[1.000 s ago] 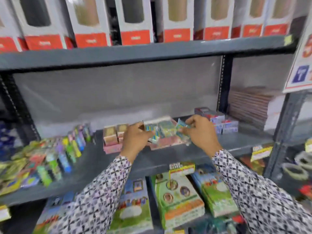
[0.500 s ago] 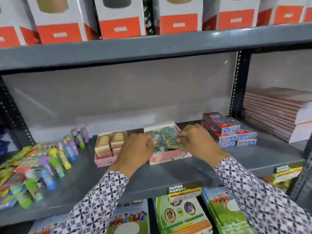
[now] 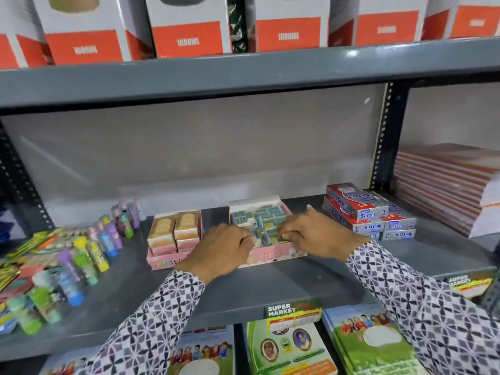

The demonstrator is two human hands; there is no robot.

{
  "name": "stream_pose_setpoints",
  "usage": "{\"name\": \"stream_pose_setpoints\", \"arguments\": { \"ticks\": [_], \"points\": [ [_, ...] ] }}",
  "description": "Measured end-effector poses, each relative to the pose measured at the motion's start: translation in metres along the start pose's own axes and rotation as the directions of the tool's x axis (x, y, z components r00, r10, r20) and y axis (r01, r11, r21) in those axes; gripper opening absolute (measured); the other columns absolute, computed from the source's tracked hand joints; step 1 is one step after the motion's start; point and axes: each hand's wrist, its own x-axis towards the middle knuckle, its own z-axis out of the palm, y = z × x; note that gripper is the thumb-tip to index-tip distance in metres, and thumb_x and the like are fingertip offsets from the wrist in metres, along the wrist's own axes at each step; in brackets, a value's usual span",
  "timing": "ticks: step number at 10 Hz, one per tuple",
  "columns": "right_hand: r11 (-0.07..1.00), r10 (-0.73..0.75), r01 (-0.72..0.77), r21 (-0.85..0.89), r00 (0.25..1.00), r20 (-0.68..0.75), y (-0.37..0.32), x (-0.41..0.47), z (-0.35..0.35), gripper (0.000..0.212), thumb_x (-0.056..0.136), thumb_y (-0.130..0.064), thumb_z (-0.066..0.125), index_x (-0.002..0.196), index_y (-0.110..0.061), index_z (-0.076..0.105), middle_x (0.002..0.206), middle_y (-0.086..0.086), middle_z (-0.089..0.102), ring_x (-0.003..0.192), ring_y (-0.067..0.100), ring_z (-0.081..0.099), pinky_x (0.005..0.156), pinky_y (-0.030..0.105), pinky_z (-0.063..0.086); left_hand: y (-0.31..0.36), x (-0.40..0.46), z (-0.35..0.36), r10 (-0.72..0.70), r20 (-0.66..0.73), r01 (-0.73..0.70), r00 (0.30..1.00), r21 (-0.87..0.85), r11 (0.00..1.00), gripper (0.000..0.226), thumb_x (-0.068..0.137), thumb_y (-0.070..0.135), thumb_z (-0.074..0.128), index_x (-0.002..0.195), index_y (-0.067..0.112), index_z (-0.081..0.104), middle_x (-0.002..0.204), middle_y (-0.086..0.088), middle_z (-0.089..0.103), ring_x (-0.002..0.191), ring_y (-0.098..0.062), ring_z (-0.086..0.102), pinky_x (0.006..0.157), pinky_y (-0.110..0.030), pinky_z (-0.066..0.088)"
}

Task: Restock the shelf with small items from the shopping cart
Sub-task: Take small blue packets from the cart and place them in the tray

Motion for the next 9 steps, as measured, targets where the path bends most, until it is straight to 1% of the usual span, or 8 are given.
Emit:
{"name": "stream_pose_setpoints", "arguments": {
  "ticks": [1,2,3,4,5,6,7,9],
  "points": [
    [0.999,-0.051,0.051,0.001,0.997,-0.050,-0.012,-0.001,0.005,0.033,0.092,-0.030,0.047,0.100,-0.022,0.078,0.103,-0.009,0.078,0.095,0.014,0.070,0.111,0.047,0.044,0.002,0.002,0.000,-0.011,0.004,0.011,1.000,-0.012,1.000,0.033,0.106,0.034,0.050,0.096,0.017,0.076,0.081,0.000,0.078,0.081,-0.026,0.074,0.081,-0.035,0.058],
    [0.996,-0.061,0.063,0.067,0.998,-0.033,-0.020,-0.001,0.001,0.038,0.085,-0.027,0.045,0.101,-0.021,0.079,0.102,-0.007,0.079,0.088,0.014,0.071,0.089,0.037,0.056,0.005,0.009,-0.002,0.003,0.062,-0.004,0.998,0.021,1.000,0.037,0.104,0.026,0.045,0.119,0.016,0.077,0.106,-0.010,0.081,0.092,-0.028,0.075,0.091,-0.038,0.060],
    [0.993,-0.026,0.030,0.110,0.999,-0.034,-0.013,0.009,-0.005,0.038,0.093,-0.024,0.046,0.117,-0.020,0.075,0.119,-0.001,0.077,0.101,0.019,0.073,0.095,0.041,0.056,0.006,0.021,-0.005,0.018,0.055,-0.020,0.998,0.053,0.998,0.044,0.105,0.021,0.042,0.142,0.018,0.065,0.133,-0.015,0.074,0.117,-0.031,0.070,0.107,-0.038,0.053],
    [0.999,0.025,-0.028,0.027,0.995,0.093,-0.006,0.030,-0.007,0.040,0.103,-0.030,0.045,0.139,-0.024,0.061,0.148,0.001,0.059,0.132,0.031,0.057,0.116,0.048,0.038,0.007,0.045,-0.003,-0.053,0.295,-0.015,0.954,0.224,0.975,0.062,0.110,0.032,0.031,0.168,0.014,0.015,0.177,-0.009,0.013,0.164,-0.026,0.014,0.133,-0.048,0.012],
    [0.998,0.056,-0.061,0.017,0.976,0.213,-0.004,0.040,-0.004,0.042,0.105,-0.035,0.044,0.144,-0.027,0.055,0.155,0.000,0.052,0.141,0.033,0.047,0.120,0.048,0.027,0.002,0.059,0.001,-0.145,0.444,0.006,0.884,0.299,0.954,0.067,0.111,0.042,0.021,0.167,0.014,-0.001,0.178,-0.005,-0.008,0.165,-0.023,-0.005,0.132,-0.057,0.000],
    [0.987,0.095,-0.120,0.107,0.972,0.217,0.003,0.053,-0.009,0.047,0.104,-0.041,0.046,0.150,-0.031,0.048,0.157,0.003,0.049,0.140,0.031,0.049,0.117,0.044,0.036,-0.001,0.065,-0.002,-0.161,0.475,0.017,0.865,0.293,0.956,0.070,0.108,0.046,0.021,0.167,0.017,-0.005,0.177,-0.001,-0.013,0.165,-0.020,-0.008,0.132,-0.060,-0.001],
    [0.985,0.099,-0.126,0.120,0.973,0.211,0.006,0.061,-0.012,0.049,0.105,-0.043,0.044,0.153,-0.030,0.043,0.162,0.004,0.042,0.145,0.029,0.044,0.121,0.046,0.033,-0.003,0.064,-0.005,-0.176,0.484,0.036,0.857,0.286,0.958,0.072,0.108,0.046,0.024,0.167,0.017,-0.006,0.177,0.000,-0.014,0.165,-0.019,-0.008,0.132,-0.058,-0.001],
    [0.990,0.132,-0.143,0.018,0.950,0.283,-0.004,0.068,-0.009,0.050,0.107,-0.044,0.038,0.148,-0.017,0.050,0.158,0.010,0.046,0.143,0.031,0.044,0.119,0.046,0.033,0.000,0.064,-0.005,-0.212,0.473,0.078,0.855,0.287,0.955,0.074,0.106,0.048,0.022,0.167,0.014,-0.003,0.178,-0.004,-0.011,0.165,-0.021,-0.008,0.133,-0.055,0.003]
  ]
}}
